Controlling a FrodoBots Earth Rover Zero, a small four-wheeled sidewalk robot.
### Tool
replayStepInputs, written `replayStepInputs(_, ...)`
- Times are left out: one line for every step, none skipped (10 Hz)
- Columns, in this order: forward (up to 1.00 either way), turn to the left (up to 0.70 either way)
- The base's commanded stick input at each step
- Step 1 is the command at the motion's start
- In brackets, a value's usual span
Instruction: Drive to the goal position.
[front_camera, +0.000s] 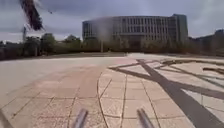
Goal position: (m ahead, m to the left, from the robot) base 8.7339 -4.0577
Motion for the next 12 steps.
replayStepInputs(0.50,0.00)
replayStepInputs(0.50,0.00)
replayStepInputs(0.50,0.00)
replayStepInputs(0.50,0.00)
replayStepInputs(0.50,0.00)
replayStepInputs(0.50,0.00)
replayStepInputs(0.50,0.00)
replayStepInputs(0.50,0.00)
replayStepInputs(0.50,0.00)
replayStepInputs(0.50,0.00)
replayStepInputs(0.50,0.00)
replayStepInputs(0.50,0.00)
